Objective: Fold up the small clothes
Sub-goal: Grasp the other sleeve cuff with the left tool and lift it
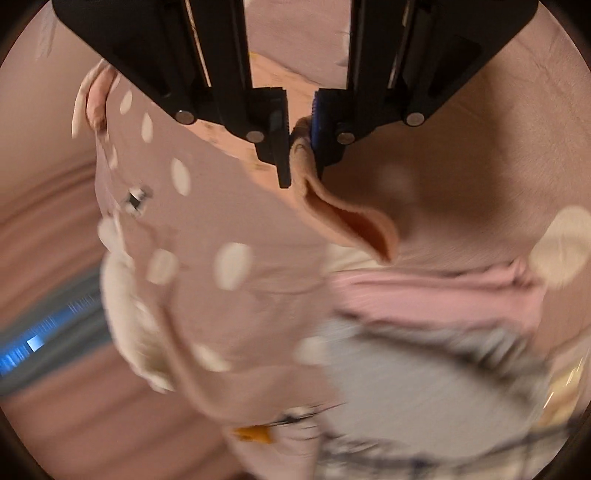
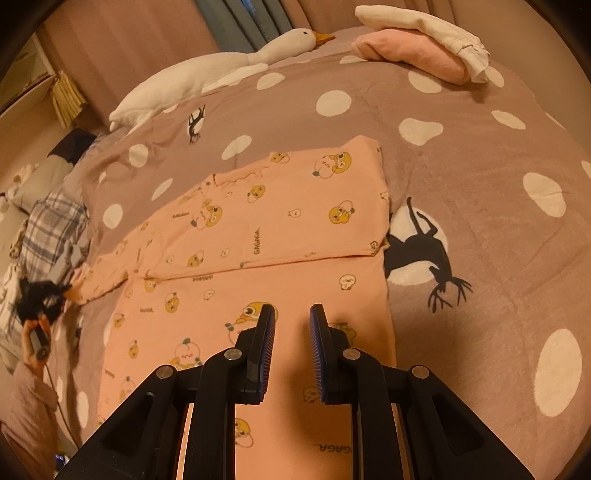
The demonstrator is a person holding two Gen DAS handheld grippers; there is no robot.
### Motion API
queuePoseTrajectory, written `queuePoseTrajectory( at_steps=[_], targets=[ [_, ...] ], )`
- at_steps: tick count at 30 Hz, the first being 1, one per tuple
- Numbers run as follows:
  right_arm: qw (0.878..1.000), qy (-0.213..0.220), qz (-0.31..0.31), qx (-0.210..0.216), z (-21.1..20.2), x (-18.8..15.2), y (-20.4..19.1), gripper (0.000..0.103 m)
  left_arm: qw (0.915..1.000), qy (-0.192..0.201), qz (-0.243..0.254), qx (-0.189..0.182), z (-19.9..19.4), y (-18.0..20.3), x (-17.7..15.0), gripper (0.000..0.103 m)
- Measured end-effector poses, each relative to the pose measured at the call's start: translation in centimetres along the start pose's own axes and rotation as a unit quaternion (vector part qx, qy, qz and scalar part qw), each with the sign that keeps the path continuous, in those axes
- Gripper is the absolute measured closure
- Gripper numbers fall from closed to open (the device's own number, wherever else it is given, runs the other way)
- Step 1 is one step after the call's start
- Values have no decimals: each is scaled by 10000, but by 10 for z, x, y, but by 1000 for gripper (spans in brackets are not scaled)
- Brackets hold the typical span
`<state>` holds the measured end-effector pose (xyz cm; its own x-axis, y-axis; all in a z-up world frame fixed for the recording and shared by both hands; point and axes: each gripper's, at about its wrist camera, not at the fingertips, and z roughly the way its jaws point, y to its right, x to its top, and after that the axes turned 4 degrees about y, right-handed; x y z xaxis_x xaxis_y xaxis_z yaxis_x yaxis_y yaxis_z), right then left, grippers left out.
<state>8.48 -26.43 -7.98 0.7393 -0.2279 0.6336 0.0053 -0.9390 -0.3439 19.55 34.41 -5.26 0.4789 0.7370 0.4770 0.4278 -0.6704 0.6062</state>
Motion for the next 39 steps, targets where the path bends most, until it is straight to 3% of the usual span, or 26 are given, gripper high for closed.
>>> queuePoseTrajectory(
  at_steps=[4,11,18,23,25,27,28,32,33,35,39],
  targets=[
    [10000,3,-12,52,-2,-6,-2,85,9975,5,614,-351,-17,49,-13,97],
    [9998,-6,30,205,-8,-18,-2,85,9819,-321,1603,-956,-19,147,-67,97],
    [9994,93,144,317,-14,-23,3,85,9491,-960,2788,-1109,7,239,-170,97],
    [9988,51,312,376,-14,-28,11,85,9255,-1455,3359,-970,37,264,-239,95],
    [9988,26,338,359,-14,-30,14,85,9154,-1684,3555,-856,49,268,-258,86],
    [9986,2,393,367,-13,-32,17,85,9060,-2040,3642,-696,66,264,-273,62],
    [9984,-4,417,374,-14,-32,17,85,9028,-2140,3680,-608,71,260,-279,43],
    [9978,-39,497,443,-12,-31,19,84,9032,-2147,3654,-684,66,248,-274,37],
    [9976,-56,508,474,-11,-30,18,79,9057,-2122,3600,-716,62,244,-271,35],
    [9971,-90,532,538,-8,-28,17,72,9134,-1977,3471,-787,50,231,-263,25],
    [9945,-166,547,881,7,-15,5,72,9344,-1664,3084,-632,30,187,-234,21]
  ],
)
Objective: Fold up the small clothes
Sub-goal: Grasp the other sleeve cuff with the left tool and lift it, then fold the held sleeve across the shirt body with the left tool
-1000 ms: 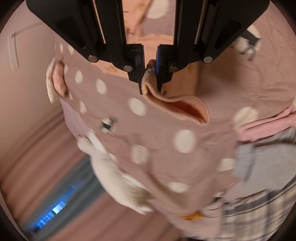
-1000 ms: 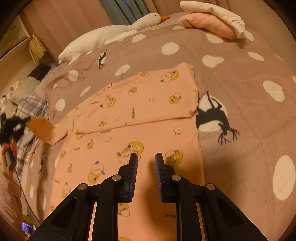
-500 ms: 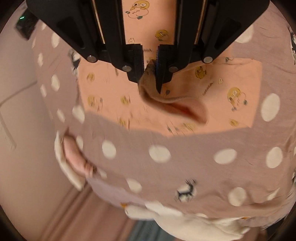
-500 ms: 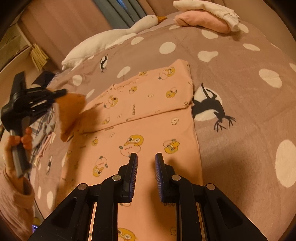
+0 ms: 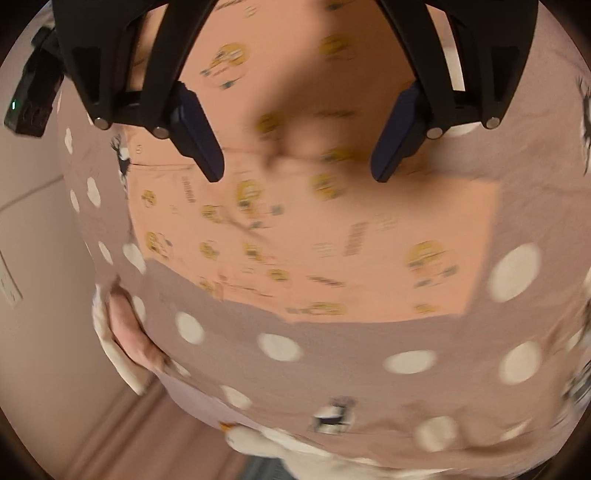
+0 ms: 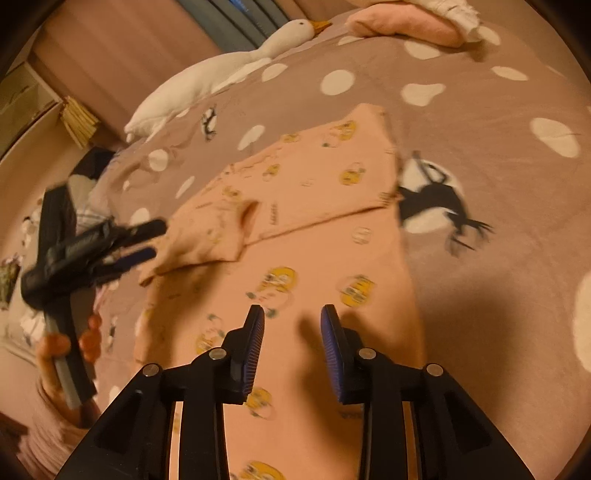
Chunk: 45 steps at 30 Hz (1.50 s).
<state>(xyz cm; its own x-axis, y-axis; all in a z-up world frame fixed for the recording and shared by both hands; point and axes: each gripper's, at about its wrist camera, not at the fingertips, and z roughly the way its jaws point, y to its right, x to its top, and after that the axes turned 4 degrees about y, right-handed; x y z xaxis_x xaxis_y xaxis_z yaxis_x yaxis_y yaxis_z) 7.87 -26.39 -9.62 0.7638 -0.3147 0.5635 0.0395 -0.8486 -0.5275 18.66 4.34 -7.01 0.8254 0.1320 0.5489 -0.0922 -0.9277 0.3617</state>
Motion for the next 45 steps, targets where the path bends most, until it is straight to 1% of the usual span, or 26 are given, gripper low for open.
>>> queuePoseTrajectory(
  at_steps=[2,4,6,10,12,14,16,20,21,23,25,31,36,41,45],
  targets=[
    [10000,-26,-53,63,11,6,-8,72,9997,36,-258,24,-9,-18,-6,21],
    [9998,-79,-130,144,29,16,-18,72,9982,69,-595,49,-20,-42,-18,21],
    [9996,-136,-124,222,46,26,-25,72,9965,104,-821,108,-29,-59,-29,21],
    [9995,-130,-171,238,74,44,-40,72,9928,251,-1125,320,-50,-85,-51,21],
    [9995,-146,-164,226,86,51,-42,72,9912,283,-1242,351,-57,-94,-60,21],
    [9994,-265,-58,193,97,55,-39,72,9902,302,-1302,396,-63,-102,-65,21],
    [9987,-393,116,288,106,56,-35,72,9897,316,-1334,418,-69,-106,-69,21],
    [9981,-469,154,376,110,55,-35,72,9894,283,-1362,415,-73,-110,-73,21],
    [9983,-438,110,380,109,54,-37,82,9895,283,-1348,430,-73,-109,-73,21],
    [9990,-342,-28,302,106,57,-41,97,9900,269,-1319,412,-72,-107,-73,21],
    [9991,-197,-131,365,97,59,-45,97,9905,240,-1303,354,-71,-103,-73,21],
    [9985,349,-357,222,60,87,-50,98,9920,199,-1229,229,-69,-95,-72,21],
    [9963,774,-357,99,24,114,-35,98,9925,128,-1192,227,-63,-92,-72,21],
    [9958,878,-94,-233,13,116,-5,98,9933,54,-1124,244,-58,-87,-72,21],
    [9967,660,110,-462,23,112,13,98,9938,-22,-1083,264,-54,-83,-73,21]
  ],
)
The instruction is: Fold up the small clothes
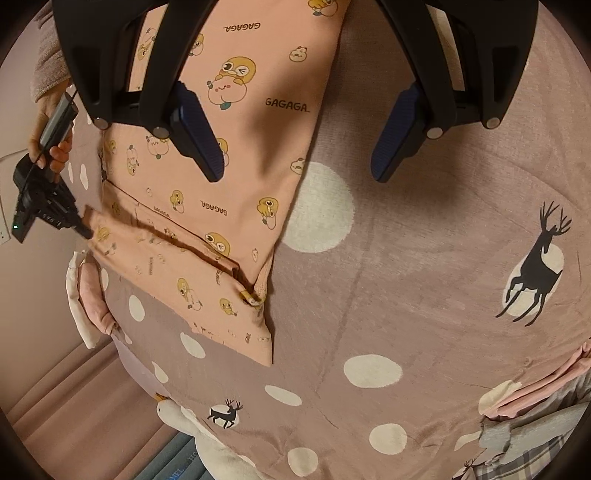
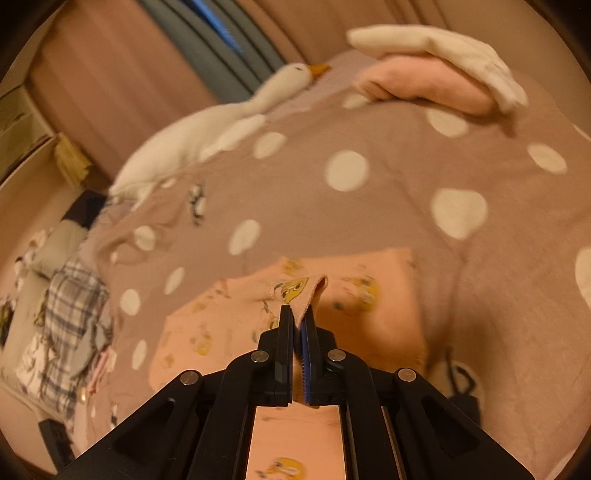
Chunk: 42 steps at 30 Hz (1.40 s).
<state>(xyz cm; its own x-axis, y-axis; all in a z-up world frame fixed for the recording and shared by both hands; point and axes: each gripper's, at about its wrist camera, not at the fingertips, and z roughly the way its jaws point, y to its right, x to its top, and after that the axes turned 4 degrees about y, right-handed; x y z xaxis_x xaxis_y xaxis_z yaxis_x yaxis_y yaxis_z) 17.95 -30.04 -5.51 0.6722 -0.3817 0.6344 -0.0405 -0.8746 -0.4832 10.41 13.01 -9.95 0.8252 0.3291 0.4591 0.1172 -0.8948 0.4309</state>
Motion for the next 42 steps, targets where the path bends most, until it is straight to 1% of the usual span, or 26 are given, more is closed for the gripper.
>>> queuePoseTrajectory(
  at_steps=[2,3,4,5,6,10,12,14,15,17,18,20,21,23,26,27,28,29,30,33,36,37,38,40,41,42],
  targets=[
    [9992,-388,65,-97,14,-5,6,98,10000,-29,23,-13,2,4,0,21],
    [9978,-569,89,-340,22,-8,10,94,10000,-36,42,-28,2,5,0,21],
    [9971,-593,74,-467,24,-9,11,93,10000,-31,68,-44,2,8,0,21],
    [9964,-557,53,-630,25,-10,14,92,9999,-24,98,-58,3,10,1,21],
    [9962,-504,69,-701,24,-10,16,92,9999,-13,151,-71,3,14,4,21],
    [9967,-153,117,-785,9,-8,17,92,9991,79,400,-124,7,32,18,21],
    [9973,-60,-41,-724,6,-9,13,91,9981,123,579,-165,14,48,29,21],
    [9984,-81,-239,-515,7,-11,5,91,9971,150,696,-264,21,61,38,21],
    [9985,-111,-368,-389,9,-13,-1,91,9961,130,791,-375,28,70,44,21],
    [9981,-162,-525,-276,15,-16,-7,91,9947,155,896,-471,39,84,52,22],
    [9979,-180,-562,-249,16,-17,-8,91,9937,123,973,-550,47,92,56,23],
    [9982,-231,-539,-126,23,-20,-10,91,9929,97,1036,-580,61,101,62,23],
    [9984,-267,-496,-67,26,-21,-10,91,9922,16,1083,-610,72,106,65,24],
    [9983,-397,-421,-72,35,-26,-6,92,9923,-89,1088,-581,85,107,68,35],
    [9971,-571,-419,-267,39,-33,1,91,9943,-388,922,-356,109,94,67,44],
    [9965,-612,-420,-373,41,-36,5,92,9948,-417,872,-324,114,88,66,45],
    [9964,-629,-388,-427,40,-38,10,92,9952,-355,862,-299,113,83,65,46],
    [9971,-622,-264,-356,39,-39,18,92,9954,-331,795,-413,110,76,65,46],
    [9979,-594,-108,-219,35,-40,26,93,9956,-334,739,-471,107,74,65,46],
    [9982,-565,209,13,27,-42,40,93,9957,-415,572,-604,100,62,61,45],
    [9978,-583,284,110,16,-47,43,92,9956,-415,479,-691,85,50,48,44],
    [9979,-581,265,119,11,-49,42,92,9955,-419,443,-729,80,48,43,40],
    [9980,-576,241,130,6,-51,42,88,9954,-416,405,-763,74,46,38,34],
    [9982,-544,186,170,-8,-57,42,73,9956,-367,335,-797,62,42,25,27],
    [9984,-514,179,167,-15,-60,43,61,9958,-331,334,-781,53,39,16,23],
    [9986,-440,201,206,-26,-64,45,57,9961,-302,364,-750,49,38,10,23]
  ],
)
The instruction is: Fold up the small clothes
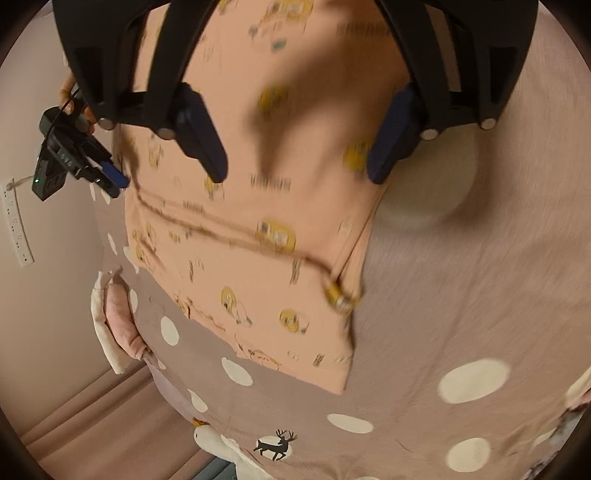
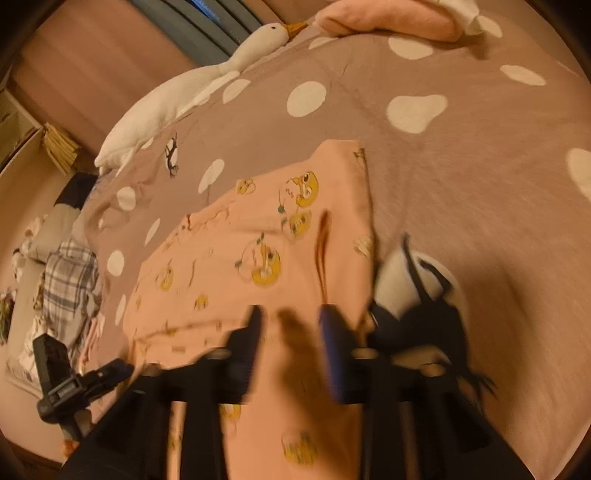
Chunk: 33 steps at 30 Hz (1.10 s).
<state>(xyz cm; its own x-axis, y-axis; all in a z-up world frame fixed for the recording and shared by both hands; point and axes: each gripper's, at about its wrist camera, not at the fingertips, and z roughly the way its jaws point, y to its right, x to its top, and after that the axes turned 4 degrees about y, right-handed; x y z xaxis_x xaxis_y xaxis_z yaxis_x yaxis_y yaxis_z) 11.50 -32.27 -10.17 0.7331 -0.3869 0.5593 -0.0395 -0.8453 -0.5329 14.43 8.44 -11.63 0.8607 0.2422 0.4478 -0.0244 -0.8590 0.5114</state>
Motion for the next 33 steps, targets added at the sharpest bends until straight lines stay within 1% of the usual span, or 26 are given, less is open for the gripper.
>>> queuePoseTrajectory(
  at_steps=[3,8,10,12,16,18,22,25,30,33],
  targets=[
    [9999,94,65,-71,-13,-11,3,51,9999,90,61,111,-17,-2,-21,23],
    [9994,40,164,-295,-37,-30,12,51,9987,433,22,258,-51,-13,-39,21],
    [9992,7,213,-332,-44,-35,16,51,9983,506,-68,268,-60,-22,-43,18],
    [9987,-27,321,-396,-52,-41,23,51,9981,521,-201,248,-65,-30,-47,18],
    [9972,-98,497,-559,-60,-53,35,51,9973,422,-596,48,-70,-49,-64,18],
    [9966,-164,602,-530,-62,-60,41,51,9966,370,-731,-73,-73,-54,-74,18],
    [9965,-245,661,-452,-68,-67,41,51,9958,343,-800,-285,-83,-59,-93,18],
    [9963,-297,736,-339,-73,-70,40,51,9946,325,-869,-469,-90,-63,-100,18],
    [9946,-204,980,-256,-87,-75,45,51,9916,333,-994,-754,-97,-70,-109,18],
    [9928,-164,1157,-271,-90,-78,52,51,9909,390,-1010,-800,-100,-72,-115,17]
  ],
)
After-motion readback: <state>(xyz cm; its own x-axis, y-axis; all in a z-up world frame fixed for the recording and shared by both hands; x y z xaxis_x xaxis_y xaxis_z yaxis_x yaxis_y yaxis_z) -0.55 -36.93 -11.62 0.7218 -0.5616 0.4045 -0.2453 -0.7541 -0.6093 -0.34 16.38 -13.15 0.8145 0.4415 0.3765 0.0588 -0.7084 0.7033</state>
